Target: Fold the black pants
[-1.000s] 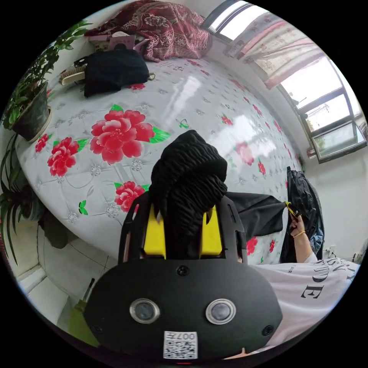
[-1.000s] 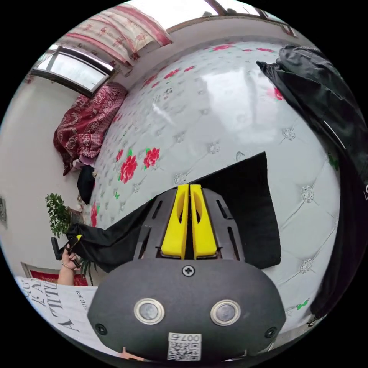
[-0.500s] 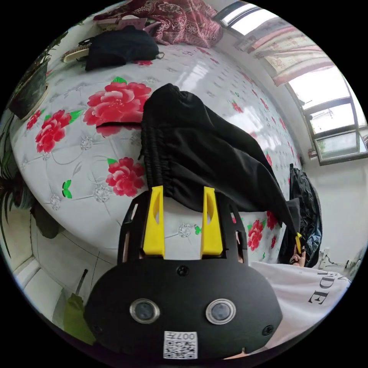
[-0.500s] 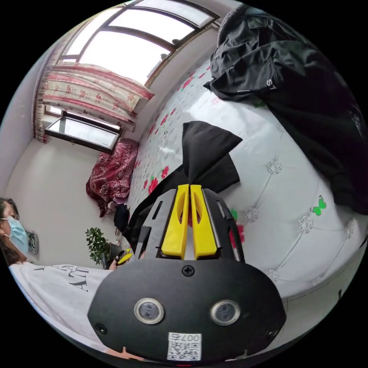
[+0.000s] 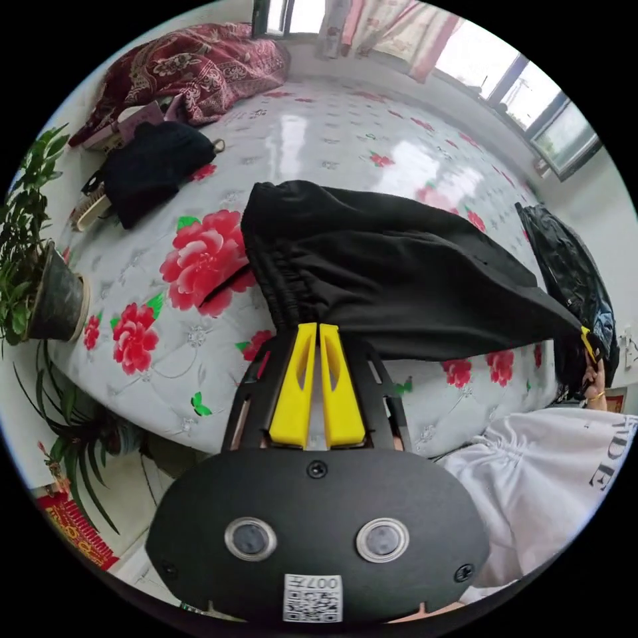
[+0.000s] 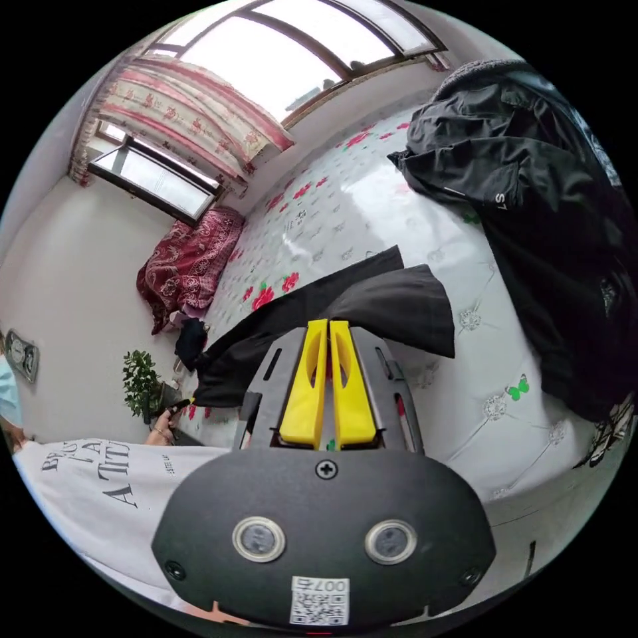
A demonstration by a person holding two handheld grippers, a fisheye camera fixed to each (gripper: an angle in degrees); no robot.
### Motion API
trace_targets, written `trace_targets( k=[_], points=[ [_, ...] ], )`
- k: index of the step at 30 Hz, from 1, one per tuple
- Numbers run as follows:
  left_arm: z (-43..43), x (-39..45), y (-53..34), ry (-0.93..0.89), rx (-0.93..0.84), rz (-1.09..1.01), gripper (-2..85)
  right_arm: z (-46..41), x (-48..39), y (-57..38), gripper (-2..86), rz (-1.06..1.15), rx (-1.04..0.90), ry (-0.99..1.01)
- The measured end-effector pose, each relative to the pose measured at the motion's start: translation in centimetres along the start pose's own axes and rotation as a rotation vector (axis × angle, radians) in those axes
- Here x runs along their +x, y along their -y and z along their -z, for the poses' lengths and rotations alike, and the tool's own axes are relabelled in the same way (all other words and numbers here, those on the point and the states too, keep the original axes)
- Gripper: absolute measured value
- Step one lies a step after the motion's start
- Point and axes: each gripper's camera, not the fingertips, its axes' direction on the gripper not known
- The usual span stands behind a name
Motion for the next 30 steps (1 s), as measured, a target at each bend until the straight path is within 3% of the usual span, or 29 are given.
trace_targets(
  k=[3, 7, 13, 18, 25, 30],
  points=[
    [4.0, -1.7, -3.7, 0.06, -0.055, -0.062, -0.8, -0.4, 0.0, -3.5, -0.1, 0.039, -0.13, -0.098],
    [2.6, -4.2, -9.1, -0.013, -0.105, 0.098, 0.0, -4.5, 3.5, -9.0, 0.5, -0.146, -0.357, -0.121],
    [4.2, -4.9, -12.3, 0.061, 0.026, 0.297, 6.5, -0.5, 0.8, -5.9, 3.4, -0.092, -0.102, -0.219],
    [1.9, -0.3, -5.0, 0.048, 0.024, 0.077, 11.0, -4.1, -1.6, 1.5, 5.7, -0.012, -0.036, -0.222],
    [-2.3, 6.3, 5.3, 0.23, 0.04, -0.228, 13.9, -15.3, -4.8, 10.9, 7.4, 0.041, -0.148, -0.338],
    [-7.9, 8.5, 9.3, 0.355, -0.126, -0.397, 11.4, -21.6, -5.3, 13.7, 6.2, 0.066, -0.281, -0.425]
  ],
)
